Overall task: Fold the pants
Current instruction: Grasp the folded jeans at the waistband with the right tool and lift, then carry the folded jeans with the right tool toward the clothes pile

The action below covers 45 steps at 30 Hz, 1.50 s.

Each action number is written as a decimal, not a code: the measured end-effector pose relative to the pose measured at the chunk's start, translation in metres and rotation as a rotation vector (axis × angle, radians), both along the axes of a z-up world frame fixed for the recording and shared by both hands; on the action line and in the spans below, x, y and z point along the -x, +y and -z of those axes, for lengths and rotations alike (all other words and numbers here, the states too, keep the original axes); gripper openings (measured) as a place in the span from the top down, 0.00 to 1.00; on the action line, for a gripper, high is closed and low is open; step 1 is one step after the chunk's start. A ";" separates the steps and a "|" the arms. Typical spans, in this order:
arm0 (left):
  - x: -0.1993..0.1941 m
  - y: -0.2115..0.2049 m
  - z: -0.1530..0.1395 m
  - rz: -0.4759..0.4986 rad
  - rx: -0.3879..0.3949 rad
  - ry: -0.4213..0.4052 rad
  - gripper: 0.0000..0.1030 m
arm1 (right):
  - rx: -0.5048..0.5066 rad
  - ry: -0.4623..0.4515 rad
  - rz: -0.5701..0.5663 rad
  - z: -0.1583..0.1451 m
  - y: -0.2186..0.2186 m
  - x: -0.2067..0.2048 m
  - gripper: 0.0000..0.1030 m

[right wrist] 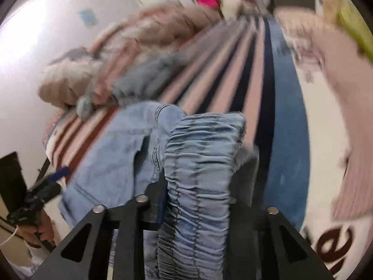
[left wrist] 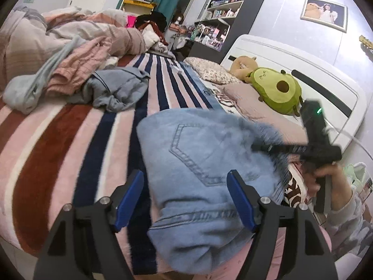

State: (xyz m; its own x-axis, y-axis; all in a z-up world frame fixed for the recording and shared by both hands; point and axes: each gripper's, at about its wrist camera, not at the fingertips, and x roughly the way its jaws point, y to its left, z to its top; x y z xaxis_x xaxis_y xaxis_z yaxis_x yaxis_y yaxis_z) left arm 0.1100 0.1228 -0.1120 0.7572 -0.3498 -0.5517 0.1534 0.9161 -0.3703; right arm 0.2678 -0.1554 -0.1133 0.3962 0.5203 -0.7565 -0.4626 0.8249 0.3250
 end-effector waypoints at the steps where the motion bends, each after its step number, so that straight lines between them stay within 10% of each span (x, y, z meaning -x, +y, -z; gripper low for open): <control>1: -0.004 -0.003 0.003 -0.005 -0.003 0.016 0.32 | 0.014 0.019 -0.002 0.013 0.001 -0.001 0.71; 5: -0.007 -0.005 0.007 -0.051 -0.061 0.058 0.32 | -0.015 -0.027 0.017 0.014 -0.015 0.005 0.51; 13: -0.015 -0.012 -0.005 -0.064 -0.085 0.020 0.32 | -0.012 -0.182 0.047 -0.023 -0.038 0.017 0.45; 22: -0.033 -0.014 0.043 -0.101 -0.129 0.170 0.36 | -0.065 -0.012 0.065 0.042 -0.059 0.006 0.41; 35: -0.048 -0.022 0.038 -0.031 -0.036 0.216 0.37 | -0.171 0.105 -0.120 0.053 -0.043 0.013 0.35; 45: -0.047 -0.026 0.029 -0.042 -0.064 0.176 0.71 | -0.222 0.091 -0.128 0.048 -0.042 0.014 0.64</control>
